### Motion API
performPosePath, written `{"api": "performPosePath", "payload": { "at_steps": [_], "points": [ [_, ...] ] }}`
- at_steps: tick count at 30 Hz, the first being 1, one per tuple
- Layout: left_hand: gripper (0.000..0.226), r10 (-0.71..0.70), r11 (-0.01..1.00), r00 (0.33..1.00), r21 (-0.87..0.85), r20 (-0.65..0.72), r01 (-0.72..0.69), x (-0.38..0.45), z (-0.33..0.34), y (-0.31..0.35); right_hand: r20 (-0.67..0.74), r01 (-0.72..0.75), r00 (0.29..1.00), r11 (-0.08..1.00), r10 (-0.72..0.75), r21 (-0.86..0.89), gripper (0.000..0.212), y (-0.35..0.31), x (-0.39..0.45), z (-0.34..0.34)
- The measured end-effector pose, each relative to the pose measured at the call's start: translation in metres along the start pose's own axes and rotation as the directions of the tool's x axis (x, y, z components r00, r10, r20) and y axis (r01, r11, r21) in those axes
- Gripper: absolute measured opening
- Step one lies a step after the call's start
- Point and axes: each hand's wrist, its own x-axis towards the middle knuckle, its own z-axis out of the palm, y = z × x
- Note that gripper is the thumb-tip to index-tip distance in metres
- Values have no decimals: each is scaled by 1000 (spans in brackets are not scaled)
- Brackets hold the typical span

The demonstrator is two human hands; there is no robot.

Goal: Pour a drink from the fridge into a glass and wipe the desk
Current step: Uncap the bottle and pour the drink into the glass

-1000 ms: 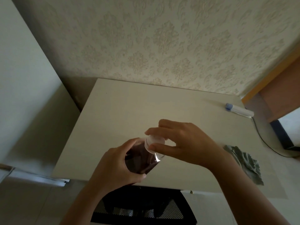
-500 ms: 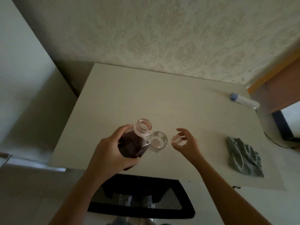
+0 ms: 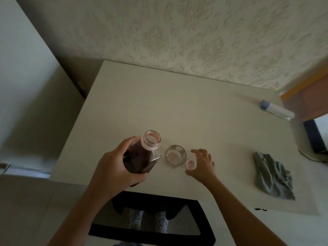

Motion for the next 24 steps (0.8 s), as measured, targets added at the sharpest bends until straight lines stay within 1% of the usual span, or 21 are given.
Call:
{"api": "performPosePath", "payload": {
  "at_steps": [2, 4, 6, 7, 10, 14, 17, 21, 24],
  "points": [
    [88, -5, 1000, 1000, 2, -7, 5, 3, 1, -1, -5, 177, 984, 982, -178, -71, 95, -12, -4, -9],
    [88, -3, 1000, 1000, 9, -4, 3, 6, 2, -1, -38, 326, 942, 937, -332, -123, 100, -26, -8, -14],
    [88, 5, 1000, 1000, 21, 6, -5, 9, 3, -1, -50, 393, 912, 904, -406, -165, 101, -38, -7, -14],
    [88, 11, 999, 1000, 30, 11, -11, 10, 3, -1, -36, 411, 905, 892, -424, -192, 101, -44, -5, -14],
    [87, 20, 998, 1000, 59, 3, -20, 12, 4, -1, 30, 438, 895, 862, -446, -254, 94, -56, -1, -9],
    [86, 41, 989, 999, 143, 2, -41, 13, 1, -2, 91, 399, 917, 885, -389, -240, 80, -61, -1, -7],
    [86, 46, 974, 999, 223, 0, -45, 16, -2, -3, 120, 391, 920, 887, -373, -244, 78, -68, 0, -12],
    [87, 36, 945, 999, 324, 22, -42, 28, -11, -1, 100, 365, 931, 899, -351, -241, 83, -80, -8, -33],
    [88, 77, 894, 996, 439, 44, -88, 38, -19, 7, 44, 359, 932, 904, -359, -233, 85, -92, -20, -61]
  ]
}}
